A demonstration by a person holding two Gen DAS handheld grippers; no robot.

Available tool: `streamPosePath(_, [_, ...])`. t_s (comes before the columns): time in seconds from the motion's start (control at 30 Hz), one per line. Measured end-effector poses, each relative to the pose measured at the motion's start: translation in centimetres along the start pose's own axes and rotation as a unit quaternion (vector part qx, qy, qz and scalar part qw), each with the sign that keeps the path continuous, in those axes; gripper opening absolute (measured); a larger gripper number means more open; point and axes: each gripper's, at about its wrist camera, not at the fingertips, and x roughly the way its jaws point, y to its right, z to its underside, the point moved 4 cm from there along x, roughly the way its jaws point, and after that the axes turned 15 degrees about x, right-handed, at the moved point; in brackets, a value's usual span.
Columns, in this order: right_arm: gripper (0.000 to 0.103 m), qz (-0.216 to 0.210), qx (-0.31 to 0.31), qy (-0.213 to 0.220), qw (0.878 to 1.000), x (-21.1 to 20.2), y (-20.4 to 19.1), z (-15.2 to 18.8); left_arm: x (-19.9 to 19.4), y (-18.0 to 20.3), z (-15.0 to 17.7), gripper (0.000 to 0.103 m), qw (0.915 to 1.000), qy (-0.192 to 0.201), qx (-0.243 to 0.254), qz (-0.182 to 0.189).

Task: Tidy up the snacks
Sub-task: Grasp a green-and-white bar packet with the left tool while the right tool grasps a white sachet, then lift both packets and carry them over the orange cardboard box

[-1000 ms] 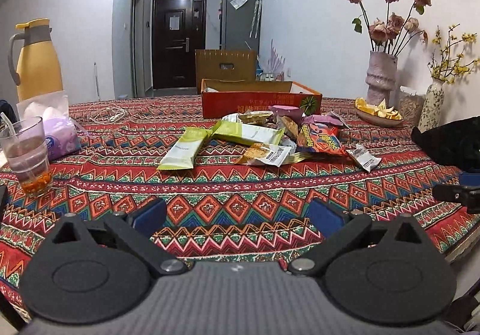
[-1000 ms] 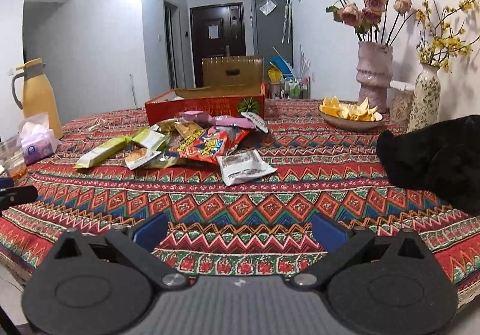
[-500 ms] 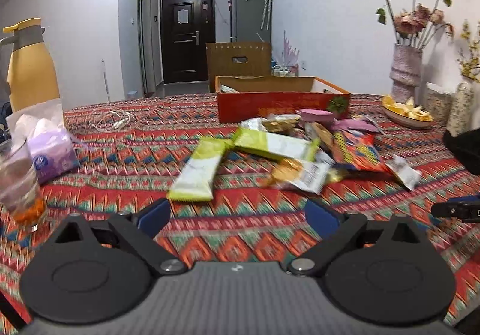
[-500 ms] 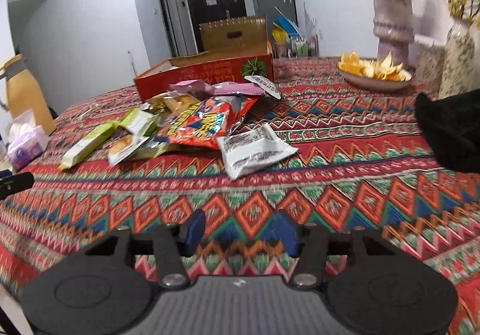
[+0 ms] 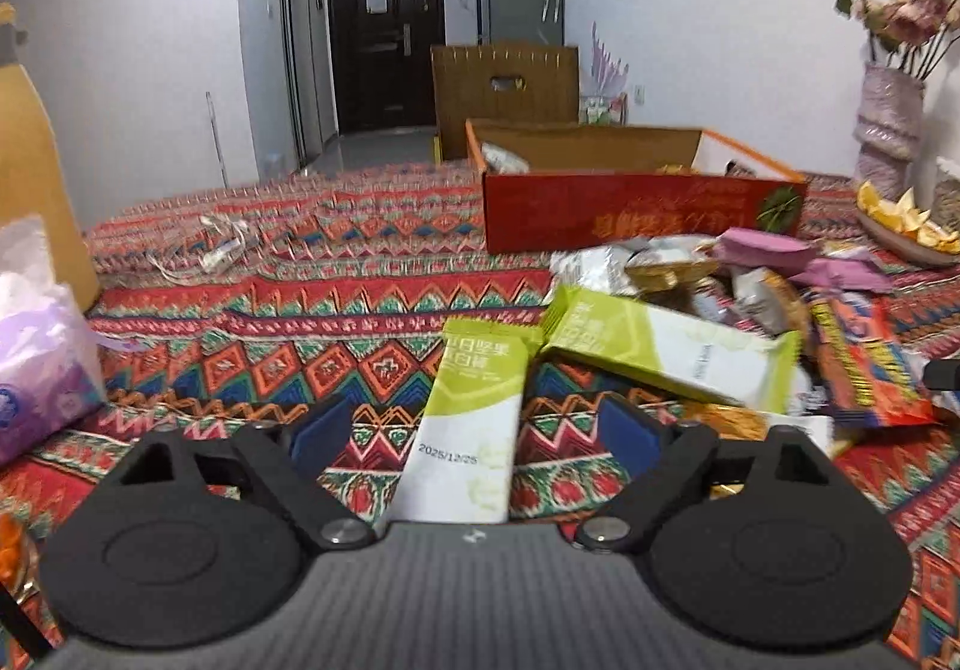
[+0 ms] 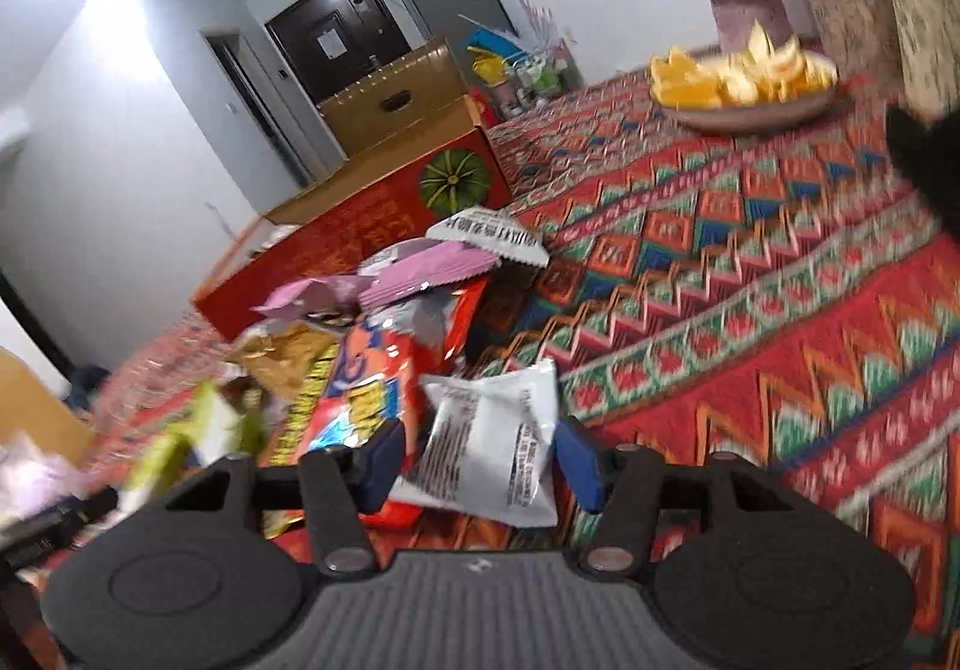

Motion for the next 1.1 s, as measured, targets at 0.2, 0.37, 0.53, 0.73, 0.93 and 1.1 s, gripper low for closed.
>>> streamPosePath(0.2, [0.043, 0.087, -0.14, 0.024, 0.986, 1.5, -1.8, 0.5, 3.2, -0.6, 0.7, 0.074, 0.9991, -0.033, -0.024, 0.014])
streamPosePath(0.37, [0.042, 0.098, -0.176, 0.022, 0.979, 1.3, -1.8, 0.8, 3.1, -0.3, 1.0, 0.039, 0.9992, -0.038, -0.011, 0.004])
streamPosePath(0.53, [0.04, 0.082, -0.151, 0.017, 0.985, -0.5, -1.0, 0.9, 0.1, -0.1, 1.4, 0.039, 0.999, -0.036, -0.025, -0.002])
streamPosePath(0.73, [0.04, 0.066, -0.158, 0.025, 0.985, -5.5, -0.5, 2.2, -6.5, 1.3, 3.4, 0.039, 0.9984, -0.025, -0.05, 0.01])
streamPosePath(0.93, [0.04, 0.037, -0.183, 0.042, 0.982, -10.8, -1.2, 3.6, -11.8, 2.9, 4.5, 0.039, 0.9988, -0.002, -0.05, 0.004])
streamPosePath(1.1, [0.04, 0.017, -0.189, 0.051, 0.981, -13.3, -1.3, 4.3, -14.0, 4.2, 4.1, 0.039, 0.9988, 0.017, -0.046, 0.005])
